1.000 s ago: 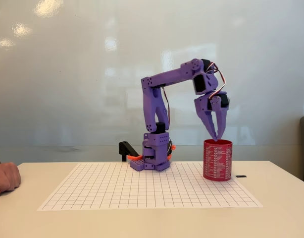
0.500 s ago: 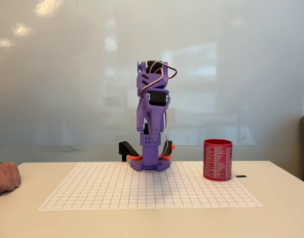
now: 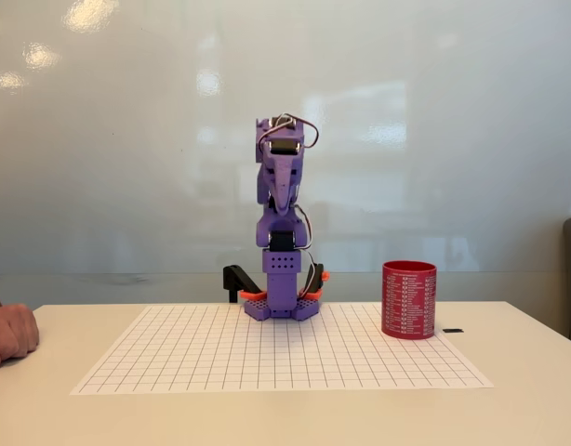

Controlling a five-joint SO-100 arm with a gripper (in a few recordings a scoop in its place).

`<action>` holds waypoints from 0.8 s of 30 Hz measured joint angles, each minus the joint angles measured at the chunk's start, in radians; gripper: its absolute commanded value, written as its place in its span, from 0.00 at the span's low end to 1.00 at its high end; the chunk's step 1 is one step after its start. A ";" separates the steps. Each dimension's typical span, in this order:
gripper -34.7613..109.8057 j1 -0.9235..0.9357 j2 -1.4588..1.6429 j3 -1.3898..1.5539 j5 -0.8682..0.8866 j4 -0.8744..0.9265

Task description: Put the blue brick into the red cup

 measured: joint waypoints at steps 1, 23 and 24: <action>0.24 0.008 0.048 0.032 0.000 0.000; 0.24 -0.006 0.242 0.867 0.074 -0.446; 0.24 -0.006 0.249 0.867 0.080 -0.440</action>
